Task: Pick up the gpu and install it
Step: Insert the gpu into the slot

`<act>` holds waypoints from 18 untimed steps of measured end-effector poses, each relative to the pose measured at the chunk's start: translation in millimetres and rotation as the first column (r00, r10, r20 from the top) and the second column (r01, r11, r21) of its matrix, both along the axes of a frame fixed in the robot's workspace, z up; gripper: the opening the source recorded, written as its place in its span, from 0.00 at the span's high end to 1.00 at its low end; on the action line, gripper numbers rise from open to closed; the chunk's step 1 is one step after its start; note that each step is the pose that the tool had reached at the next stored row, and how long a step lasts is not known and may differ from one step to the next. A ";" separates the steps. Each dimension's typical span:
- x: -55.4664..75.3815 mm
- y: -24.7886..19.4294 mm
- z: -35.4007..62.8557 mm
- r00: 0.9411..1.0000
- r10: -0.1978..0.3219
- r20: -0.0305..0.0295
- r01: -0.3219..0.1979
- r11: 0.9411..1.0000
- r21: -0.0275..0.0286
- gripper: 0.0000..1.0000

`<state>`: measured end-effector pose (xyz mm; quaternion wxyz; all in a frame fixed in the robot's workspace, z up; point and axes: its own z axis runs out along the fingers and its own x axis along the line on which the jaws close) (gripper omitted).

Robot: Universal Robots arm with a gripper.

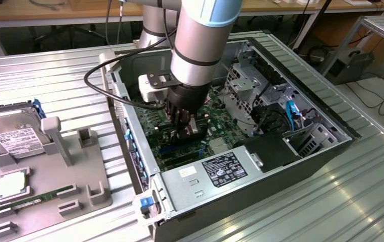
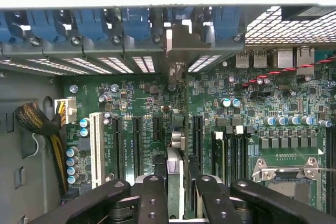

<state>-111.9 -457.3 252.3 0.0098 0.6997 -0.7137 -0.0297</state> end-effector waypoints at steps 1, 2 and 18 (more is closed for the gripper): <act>0.0 0.0 0.1 1.000 0.000 0.000 0.000 1.000 0.001 0.74; 0.0 0.0 0.6 1.000 0.001 0.000 -0.001 1.000 0.001 0.74; -0.1 0.1 1.3 1.000 0.001 0.000 -0.001 1.000 -0.005 0.74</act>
